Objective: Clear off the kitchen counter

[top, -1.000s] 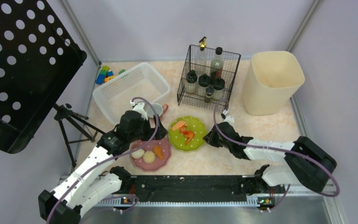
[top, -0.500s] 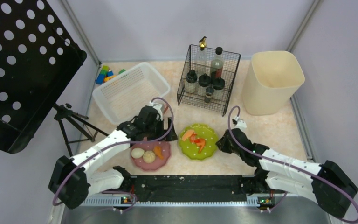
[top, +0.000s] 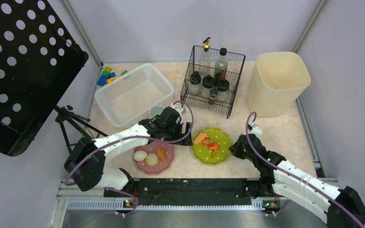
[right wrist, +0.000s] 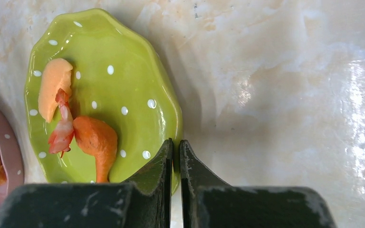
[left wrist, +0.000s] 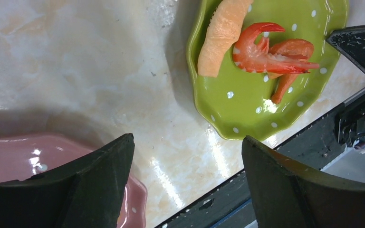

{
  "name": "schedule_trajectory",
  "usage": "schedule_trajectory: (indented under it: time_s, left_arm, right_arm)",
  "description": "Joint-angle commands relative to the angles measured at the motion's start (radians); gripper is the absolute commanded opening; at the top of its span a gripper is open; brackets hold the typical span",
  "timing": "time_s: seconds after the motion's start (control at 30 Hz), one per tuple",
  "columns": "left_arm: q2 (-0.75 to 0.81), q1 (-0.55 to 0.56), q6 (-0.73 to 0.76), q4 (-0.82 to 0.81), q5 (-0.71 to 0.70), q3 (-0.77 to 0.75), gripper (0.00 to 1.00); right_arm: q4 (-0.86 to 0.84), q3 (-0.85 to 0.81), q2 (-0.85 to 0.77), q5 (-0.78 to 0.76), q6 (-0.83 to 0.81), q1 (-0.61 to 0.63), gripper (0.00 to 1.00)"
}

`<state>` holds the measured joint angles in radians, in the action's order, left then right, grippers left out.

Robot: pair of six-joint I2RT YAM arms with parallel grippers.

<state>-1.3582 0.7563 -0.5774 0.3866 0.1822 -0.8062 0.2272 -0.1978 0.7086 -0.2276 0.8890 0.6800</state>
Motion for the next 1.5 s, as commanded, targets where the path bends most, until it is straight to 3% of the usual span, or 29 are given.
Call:
schedule_trajectory:
  time_s: [0.0, 0.37, 0.63, 0.67, 0.7, 0.73, 0.97, 1.13, 1.2, 1.47]
  left_arm:
    - [-0.058, 0.03, -0.018, -0.083, -0.005, -0.037, 0.86]
    - [-0.161, 0.053, -0.078, -0.229, 0.004, 0.0, 0.71]
    - [-0.209, 0.052, -0.094, -0.256, 0.006, 0.006, 0.37]
    - [-0.211, 0.052, -0.096, -0.26, 0.004, 0.008, 0.34]
    - [-0.114, 0.052, -0.098, -0.262, 0.002, 0.012, 0.33]
    - [-0.204, 0.052, -0.1, -0.265, 0.0, 0.013, 0.32]
    - [-0.257, 0.052, -0.111, -0.278, -0.007, 0.025, 0.23]
    - [-0.281, 0.051, -0.119, -0.291, -0.013, 0.035, 0.12]
    - [-0.281, 0.051, -0.122, -0.292, -0.028, 0.042, 0.01]
    - [-0.243, 0.048, -0.125, -0.254, -0.104, 0.069, 0.0]
  right_arm:
    - [0.031, -0.009, -0.074, -0.018, -0.002, -0.016, 0.0]
    - [0.061, 0.004, -0.099, 0.005, 0.011, -0.017, 0.0]
    - [0.058, 0.014, -0.1, 0.007, 0.018, -0.016, 0.0]
    - [0.056, 0.014, -0.1, 0.009, 0.019, -0.016, 0.0]
    - [0.054, 0.015, -0.099, 0.01, 0.02, -0.016, 0.0]
    - [0.052, 0.016, -0.099, 0.013, 0.022, -0.016, 0.0]
    - [0.037, 0.025, -0.089, 0.027, 0.027, -0.017, 0.0]
    - [0.035, 0.019, -0.078, 0.033, 0.029, -0.017, 0.02]
    - [0.035, 0.014, -0.073, 0.029, 0.028, -0.017, 0.03]
    - [0.028, -0.003, -0.033, 0.022, 0.025, -0.016, 0.13]
